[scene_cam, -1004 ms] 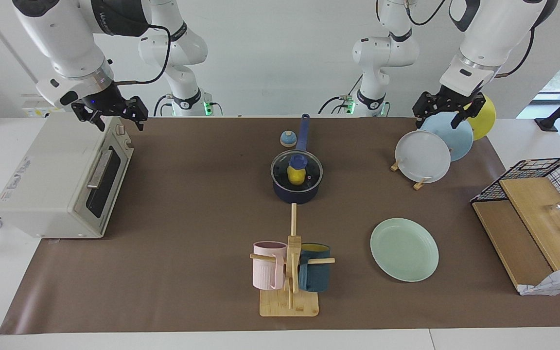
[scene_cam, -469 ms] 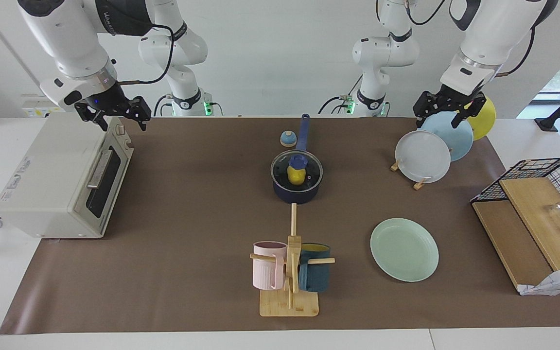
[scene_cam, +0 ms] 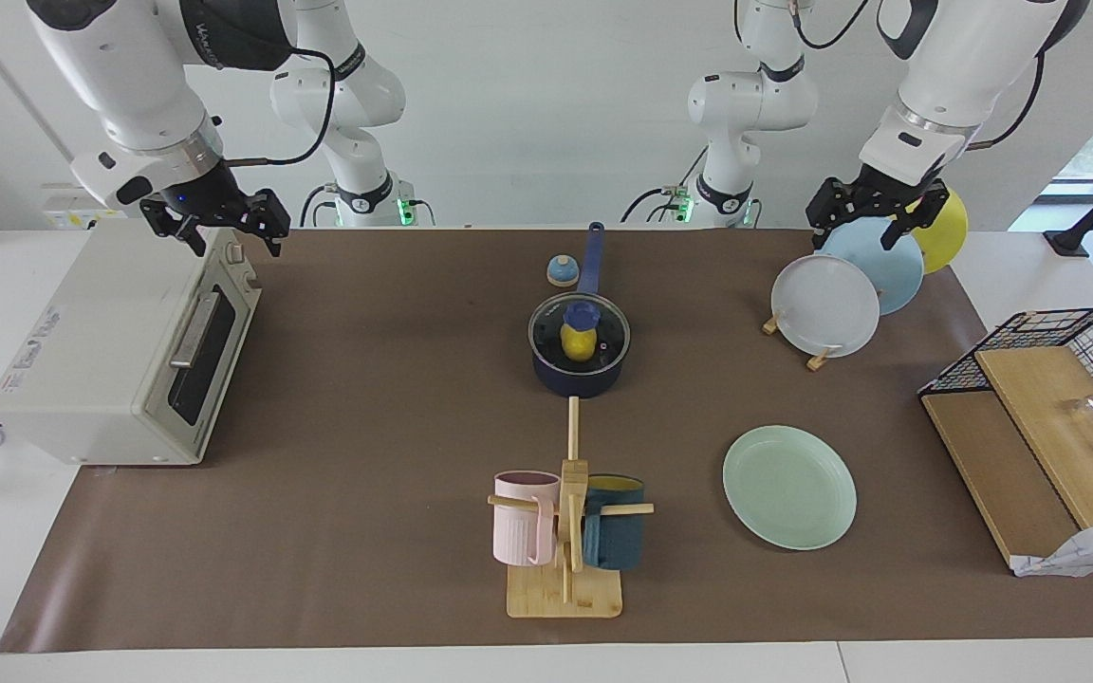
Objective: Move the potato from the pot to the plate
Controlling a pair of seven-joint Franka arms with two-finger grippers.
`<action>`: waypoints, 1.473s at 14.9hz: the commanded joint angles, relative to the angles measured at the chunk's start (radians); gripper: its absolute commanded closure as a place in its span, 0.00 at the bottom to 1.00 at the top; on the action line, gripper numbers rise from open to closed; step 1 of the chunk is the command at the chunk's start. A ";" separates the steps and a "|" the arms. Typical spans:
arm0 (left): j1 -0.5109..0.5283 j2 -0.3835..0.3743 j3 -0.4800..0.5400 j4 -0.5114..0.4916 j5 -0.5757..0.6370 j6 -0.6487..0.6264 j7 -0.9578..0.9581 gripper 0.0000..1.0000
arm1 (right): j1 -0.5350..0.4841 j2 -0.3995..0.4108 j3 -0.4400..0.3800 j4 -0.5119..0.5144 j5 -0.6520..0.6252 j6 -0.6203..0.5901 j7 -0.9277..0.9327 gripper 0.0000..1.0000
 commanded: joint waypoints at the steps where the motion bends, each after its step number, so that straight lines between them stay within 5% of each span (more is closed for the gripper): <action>1: -0.012 -0.019 0.009 -0.012 -0.003 0.007 -0.008 0.00 | -0.006 -0.006 0.012 0.006 0.022 0.005 -0.014 0.00; 5: -0.012 -0.021 0.008 -0.012 -0.003 0.007 -0.006 0.00 | 0.052 -0.005 0.031 0.006 0.094 0.061 -0.022 0.00; 9: -0.012 -0.021 0.008 -0.012 -0.003 0.009 0.003 0.00 | 0.238 0.009 0.032 0.010 0.096 0.102 0.184 0.00; 19: -0.011 -0.021 0.008 -0.015 -0.006 0.038 0.002 0.00 | 0.624 0.216 0.031 0.023 0.070 0.355 0.602 0.00; 22: -0.011 -0.021 0.008 -0.016 -0.015 0.046 0.002 0.00 | 0.648 0.235 0.032 -0.013 0.068 0.429 0.631 0.00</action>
